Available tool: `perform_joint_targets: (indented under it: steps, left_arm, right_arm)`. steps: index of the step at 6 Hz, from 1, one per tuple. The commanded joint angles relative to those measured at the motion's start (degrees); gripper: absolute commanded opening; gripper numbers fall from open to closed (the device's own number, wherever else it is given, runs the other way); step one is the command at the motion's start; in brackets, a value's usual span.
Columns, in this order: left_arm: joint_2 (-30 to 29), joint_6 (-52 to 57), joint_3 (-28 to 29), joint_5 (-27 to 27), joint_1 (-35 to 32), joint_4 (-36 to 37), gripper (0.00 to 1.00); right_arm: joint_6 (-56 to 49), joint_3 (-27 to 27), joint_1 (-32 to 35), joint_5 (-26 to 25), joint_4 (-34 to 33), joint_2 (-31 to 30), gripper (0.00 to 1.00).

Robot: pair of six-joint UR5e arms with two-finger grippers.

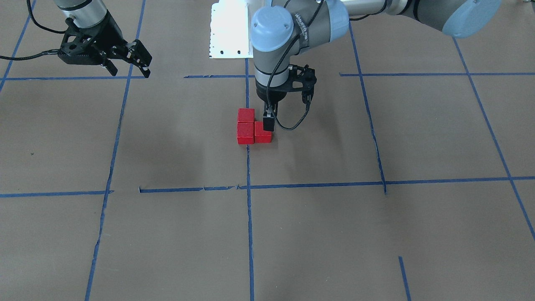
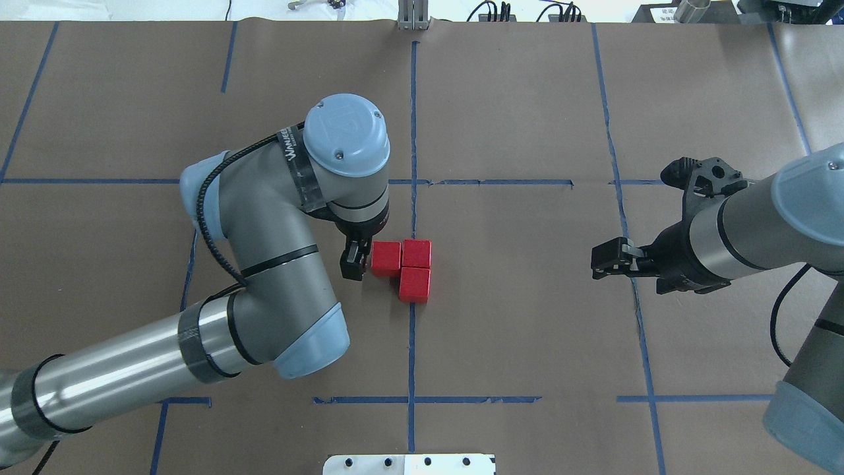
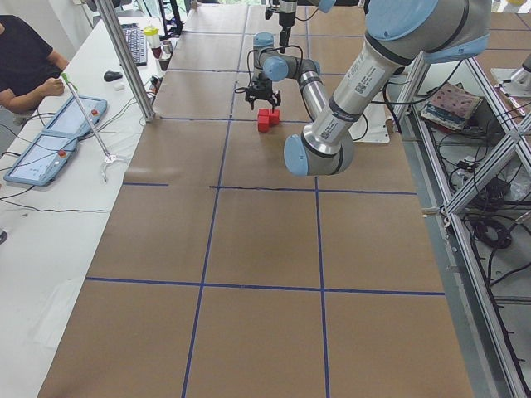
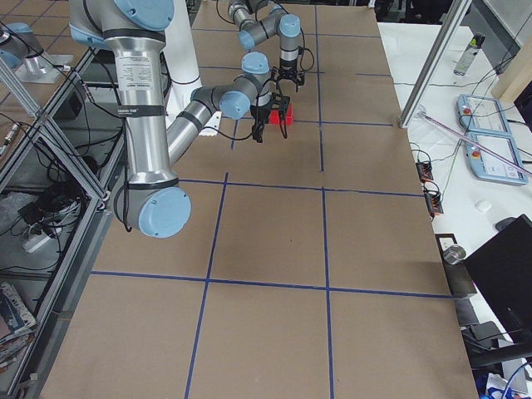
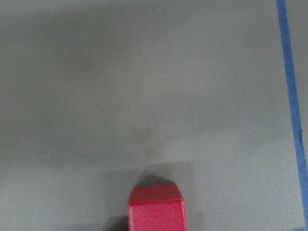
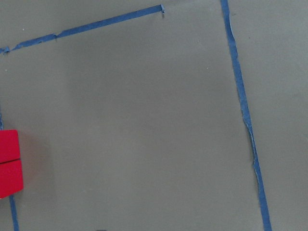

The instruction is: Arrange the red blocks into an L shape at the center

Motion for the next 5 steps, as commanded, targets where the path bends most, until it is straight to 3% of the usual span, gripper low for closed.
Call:
perform_joint_targets:
  steps: [1,3,5]
  left_arm:
    - [5.5,12.8,-8.3,-2.0,-4.3,1.5,1.00]
    - [12.6,32.6,-12.5,-7.8,-12.9,1.5,1.00]
    - [21.3,55.7,-15.6,-10.2,-19.0,1.2,1.00]
  right_arm:
    - [-5.2,-0.3,8.5,7.9,-0.4,-2.0,1.00]
    - [-17.8,-2.3,17.9,14.2,-0.5,-6.7,1.00]
    - [-33.4,-6.2,27.6,17.7,-0.6,-11.2,1.00]
